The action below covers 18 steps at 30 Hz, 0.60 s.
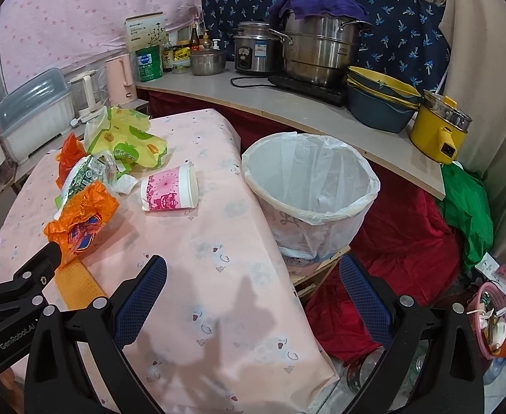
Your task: Collect trash
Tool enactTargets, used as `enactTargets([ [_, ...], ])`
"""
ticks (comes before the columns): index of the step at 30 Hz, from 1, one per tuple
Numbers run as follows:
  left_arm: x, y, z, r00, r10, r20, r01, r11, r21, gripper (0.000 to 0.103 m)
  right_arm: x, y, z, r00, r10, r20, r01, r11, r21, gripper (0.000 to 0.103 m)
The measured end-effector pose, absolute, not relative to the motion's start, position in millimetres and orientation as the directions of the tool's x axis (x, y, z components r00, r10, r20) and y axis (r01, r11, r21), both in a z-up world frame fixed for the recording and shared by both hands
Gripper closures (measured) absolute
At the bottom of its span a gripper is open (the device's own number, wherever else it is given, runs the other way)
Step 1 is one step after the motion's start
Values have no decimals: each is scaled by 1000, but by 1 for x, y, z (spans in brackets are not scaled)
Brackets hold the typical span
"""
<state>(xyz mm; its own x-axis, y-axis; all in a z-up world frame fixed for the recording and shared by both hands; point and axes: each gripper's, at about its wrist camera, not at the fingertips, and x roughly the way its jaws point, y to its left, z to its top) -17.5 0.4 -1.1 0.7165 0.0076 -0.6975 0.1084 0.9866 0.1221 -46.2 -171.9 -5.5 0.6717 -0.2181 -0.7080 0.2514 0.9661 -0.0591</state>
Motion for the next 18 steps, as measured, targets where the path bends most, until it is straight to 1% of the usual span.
enactTargets([
  [7, -18, 0, -1, 717, 9, -697, 106, 987, 122, 7, -45, -168, -7, 659, -248, -710, 255, 962, -100, 7],
  [18, -17, -1, -3, 716, 9, -698, 107, 987, 122, 7, -46, -168, -7, 662, -239, -711, 252, 964, -89, 7],
])
